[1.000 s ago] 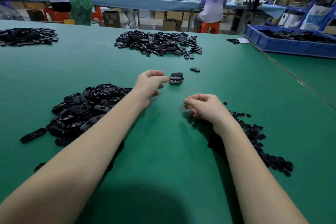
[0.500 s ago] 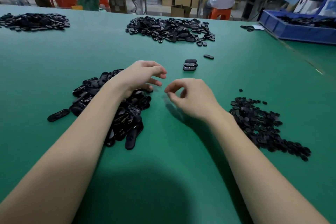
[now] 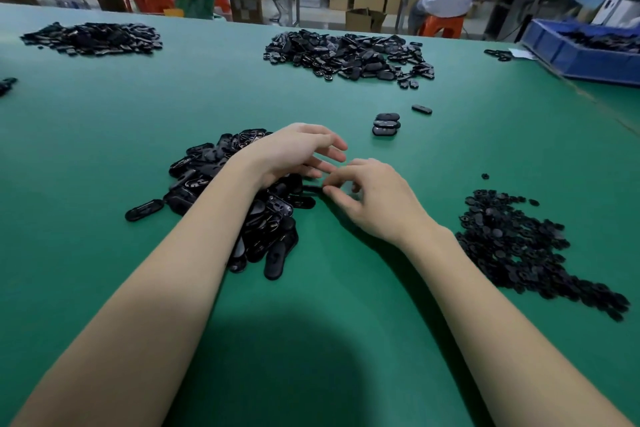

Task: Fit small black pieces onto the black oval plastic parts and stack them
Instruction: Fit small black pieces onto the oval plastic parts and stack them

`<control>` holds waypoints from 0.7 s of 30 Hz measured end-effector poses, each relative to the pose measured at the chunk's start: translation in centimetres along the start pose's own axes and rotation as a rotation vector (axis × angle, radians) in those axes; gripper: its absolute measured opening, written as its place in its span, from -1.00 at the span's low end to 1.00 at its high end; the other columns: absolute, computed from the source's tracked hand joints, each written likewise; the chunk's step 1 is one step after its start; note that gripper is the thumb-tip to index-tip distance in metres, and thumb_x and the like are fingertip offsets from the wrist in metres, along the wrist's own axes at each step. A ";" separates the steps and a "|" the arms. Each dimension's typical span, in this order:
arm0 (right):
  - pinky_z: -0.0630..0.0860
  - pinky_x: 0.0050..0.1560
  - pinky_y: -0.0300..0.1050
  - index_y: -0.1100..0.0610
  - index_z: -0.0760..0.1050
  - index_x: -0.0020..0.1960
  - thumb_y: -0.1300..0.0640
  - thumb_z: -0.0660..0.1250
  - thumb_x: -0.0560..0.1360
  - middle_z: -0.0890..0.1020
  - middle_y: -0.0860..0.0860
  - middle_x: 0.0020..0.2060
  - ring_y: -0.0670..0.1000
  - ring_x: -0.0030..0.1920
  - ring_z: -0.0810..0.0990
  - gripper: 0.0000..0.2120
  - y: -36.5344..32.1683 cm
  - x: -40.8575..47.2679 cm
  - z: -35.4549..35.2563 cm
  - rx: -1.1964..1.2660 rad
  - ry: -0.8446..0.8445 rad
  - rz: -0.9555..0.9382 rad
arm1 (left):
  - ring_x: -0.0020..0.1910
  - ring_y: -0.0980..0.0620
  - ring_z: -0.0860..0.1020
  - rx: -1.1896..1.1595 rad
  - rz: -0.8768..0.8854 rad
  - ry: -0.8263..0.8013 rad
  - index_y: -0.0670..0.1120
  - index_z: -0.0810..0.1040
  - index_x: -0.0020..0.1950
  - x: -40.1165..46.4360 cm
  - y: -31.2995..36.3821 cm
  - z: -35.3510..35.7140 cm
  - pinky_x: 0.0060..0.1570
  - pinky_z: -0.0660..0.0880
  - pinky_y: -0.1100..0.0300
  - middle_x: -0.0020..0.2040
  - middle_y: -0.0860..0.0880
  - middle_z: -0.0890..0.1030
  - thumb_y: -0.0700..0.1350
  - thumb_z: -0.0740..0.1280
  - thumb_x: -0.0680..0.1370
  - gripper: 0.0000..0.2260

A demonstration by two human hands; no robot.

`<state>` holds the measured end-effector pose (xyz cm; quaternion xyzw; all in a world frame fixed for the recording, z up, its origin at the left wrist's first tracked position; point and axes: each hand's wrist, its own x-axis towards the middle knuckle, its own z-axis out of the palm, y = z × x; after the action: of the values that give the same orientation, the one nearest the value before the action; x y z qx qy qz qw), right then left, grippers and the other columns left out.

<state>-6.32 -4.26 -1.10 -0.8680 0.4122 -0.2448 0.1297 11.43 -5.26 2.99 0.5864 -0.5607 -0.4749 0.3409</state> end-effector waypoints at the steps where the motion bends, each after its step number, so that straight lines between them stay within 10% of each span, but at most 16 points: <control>1: 0.53 0.00 -0.02 -0.08 0.68 0.01 -0.01 0.39 0.58 0.54 -0.23 -0.20 -0.05 -0.12 0.49 -0.91 0.2 0.0 -0.3 0.040 0.013 0.025 | -0.18 0.12 0.68 0.018 0.003 -0.001 -0.05 0.62 0.08 0.0 0.0 0.0 -0.15 0.53 0.24 -0.02 0.04 0.71 -0.12 0.14 0.70 -0.75; 8: 0.40 -0.28 -0.43 -0.02 0.69 -0.06 0.07 0.40 0.60 0.73 -0.15 -0.27 -0.21 -0.33 0.57 -0.89 2.9 -0.1 -3.9 0.316 0.093 0.238 | -0.09 0.02 0.70 0.026 0.025 -0.027 -0.03 0.63 0.08 -0.3 0.5 0.9 -0.17 0.59 0.25 0.03 -0.03 0.70 -0.22 0.14 0.65 -0.73; 13: 0.31 -0.50 -0.38 -0.03 0.68 -0.05 0.05 0.41 0.59 0.74 -0.10 -0.29 -0.17 -0.54 0.35 -0.92 4.2 -0.9 -5.7 0.377 0.106 0.324 | -0.14 0.01 0.69 -0.081 0.038 -0.070 -0.07 0.63 0.11 -0.1 0.8 3.1 -0.18 0.60 0.27 -0.02 -0.09 0.66 -0.22 0.23 0.67 -0.82; 21: 0.41 -0.40 -0.38 -0.06 0.66 -0.07 -0.02 0.39 0.59 0.74 -0.18 -0.26 -0.17 -0.40 0.53 -0.90 5.4 -1.6 -7.0 0.314 -0.001 0.389 | -0.27 0.04 0.67 -0.381 0.013 0.045 -0.14 0.53 0.03 -0.3 0.6 7.3 -0.22 0.60 0.34 -0.14 -0.21 0.65 -0.31 0.31 0.62 -0.92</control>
<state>-14.40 -6.55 2.05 -0.7417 0.5283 -0.2757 0.3078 4.41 -4.08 1.33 0.5180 -0.4567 -0.5571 0.4611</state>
